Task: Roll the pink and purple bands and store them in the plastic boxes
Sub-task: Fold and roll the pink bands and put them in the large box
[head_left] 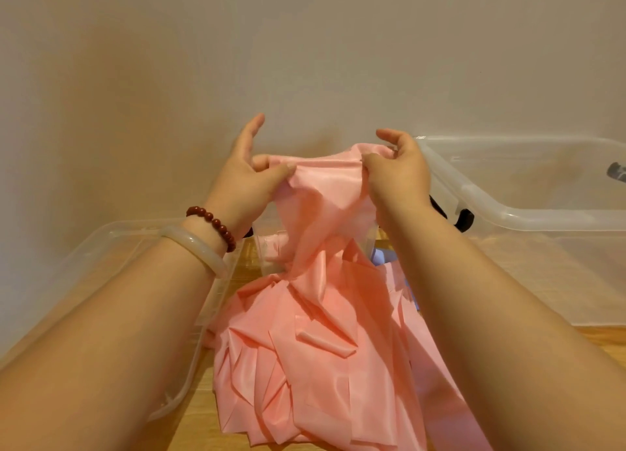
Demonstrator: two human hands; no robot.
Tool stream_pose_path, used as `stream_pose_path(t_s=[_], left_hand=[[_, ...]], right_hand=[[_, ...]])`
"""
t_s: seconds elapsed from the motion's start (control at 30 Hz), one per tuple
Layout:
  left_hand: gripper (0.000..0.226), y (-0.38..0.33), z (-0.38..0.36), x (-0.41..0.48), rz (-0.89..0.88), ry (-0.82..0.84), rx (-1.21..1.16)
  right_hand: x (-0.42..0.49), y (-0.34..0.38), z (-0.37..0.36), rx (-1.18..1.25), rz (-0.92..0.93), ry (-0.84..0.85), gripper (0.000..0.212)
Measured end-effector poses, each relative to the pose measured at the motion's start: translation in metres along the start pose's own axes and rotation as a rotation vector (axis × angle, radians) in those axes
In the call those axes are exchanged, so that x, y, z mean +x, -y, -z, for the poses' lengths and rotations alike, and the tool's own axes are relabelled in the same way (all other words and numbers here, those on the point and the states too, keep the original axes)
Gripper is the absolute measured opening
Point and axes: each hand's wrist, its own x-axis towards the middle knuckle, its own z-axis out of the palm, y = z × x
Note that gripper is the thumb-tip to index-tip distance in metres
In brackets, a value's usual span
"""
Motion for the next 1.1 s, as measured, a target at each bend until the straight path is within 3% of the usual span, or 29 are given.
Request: stream_pose_path(t_s=[0.1,0.23,0.4,0.57,0.7,0.87,0.97,1.1], left_hand=[[0.072,-0.003,-0.002,0.002,-0.103,-0.071,0.149],[0.077,0.004,-0.005,0.001,-0.003,0.020,0.199],[0.094,0.009,-0.003,-0.006,0.061,0.142,0.261],[0.097,0.001,-0.004,-0.009,0.017,0.187,0.213],[0.096,-0.002,-0.004,-0.012,0.000,0.240,0.089],[0.106,-0.001,0.001,-0.014,0.012,0.315,0.190],[0.099,0.001,0.005,-0.011,-0.003,0.162,0.311],[0.061,-0.003,0.003,-0.006,-0.020,-0.094,0.386]], right_hand=[[0.001,0.001,-0.005,-0.156,0.051,0.050,0.040],[0.001,-0.003,-0.006,-0.570,0.032,0.227,0.057],[-0.021,-0.021,-0.001,-0.971,0.195,0.134,0.067],[-0.045,-0.035,-0.001,-0.890,0.303,0.120,0.052],[-0.059,-0.042,-0.004,-0.810,0.299,0.155,0.058],[-0.064,-0.050,-0.011,-0.314,0.131,0.114,0.060],[-0.056,-0.044,-0.006,-0.092,0.132,0.021,0.043],[-0.038,-0.028,-0.004,-0.062,0.167,0.003,0.015]])
